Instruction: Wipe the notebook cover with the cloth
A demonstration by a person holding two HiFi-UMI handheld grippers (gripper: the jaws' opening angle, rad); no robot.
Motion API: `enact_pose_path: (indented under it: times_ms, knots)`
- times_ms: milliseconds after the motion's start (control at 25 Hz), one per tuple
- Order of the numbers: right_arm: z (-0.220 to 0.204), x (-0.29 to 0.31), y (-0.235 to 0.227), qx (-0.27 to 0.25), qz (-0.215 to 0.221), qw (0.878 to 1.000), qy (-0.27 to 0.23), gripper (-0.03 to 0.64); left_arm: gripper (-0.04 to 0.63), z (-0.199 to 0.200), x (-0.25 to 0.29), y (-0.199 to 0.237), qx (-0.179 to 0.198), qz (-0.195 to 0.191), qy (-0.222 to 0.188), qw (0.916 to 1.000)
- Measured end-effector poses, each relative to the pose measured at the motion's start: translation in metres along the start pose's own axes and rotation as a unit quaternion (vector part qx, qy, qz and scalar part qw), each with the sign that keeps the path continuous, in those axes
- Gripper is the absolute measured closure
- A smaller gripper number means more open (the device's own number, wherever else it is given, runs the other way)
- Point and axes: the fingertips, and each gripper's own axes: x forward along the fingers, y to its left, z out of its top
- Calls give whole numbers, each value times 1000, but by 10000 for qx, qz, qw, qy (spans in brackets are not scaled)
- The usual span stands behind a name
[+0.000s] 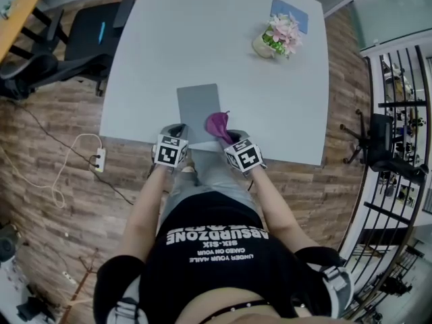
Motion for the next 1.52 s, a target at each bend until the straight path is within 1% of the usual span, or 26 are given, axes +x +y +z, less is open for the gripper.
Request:
enact_pose_path:
  times_ms: [160,360,440,600,720,760,800,960,1120,1200,1400,1520]
  knots:
    - [-5,-3,2,158,7,9998,-107,534,578,-2,1,1,-118,5,-36,9999]
    - [-3,-2,1,697,69,9973,-212,534,578,-3,2,2,-106,30,-39,9999]
    - [-1,0,3,798,88,9966,-171,534,578,-2,2,2,-157,19,-65,9999]
    - [3,3,11,773,105,9969,-71,535,578,-1,1,2,-197,31,-85,9998]
    - [6,10,28,731,378,9966,-45,535,578,-2,2,2,-176,54,-101,9998]
    - [7,13,33,708,404,9967,-52,535,578,-2,2,2,-180,55,-107,9998]
    - [8,15,36,668,342,9972,-65,537,578,-2,3,2,-184,54,-111,9998]
    - [8,16,37,510,-143,9985,-121,538,578,-2,2,1,-181,36,-98,9998]
    - [8,19,34,349,-326,9988,-117,538,578,-3,1,2,-222,32,-124,9997]
    - [11,21,31,352,-381,9986,-101,538,578,-3,1,2,-232,8,-134,9996]
    - [21,23,25,400,-276,9987,-138,538,578,-1,3,2,-141,-6,-109,9998]
    - [24,26,25,445,-318,9984,-173,538,578,0,1,0,-138,9,-132,9998]
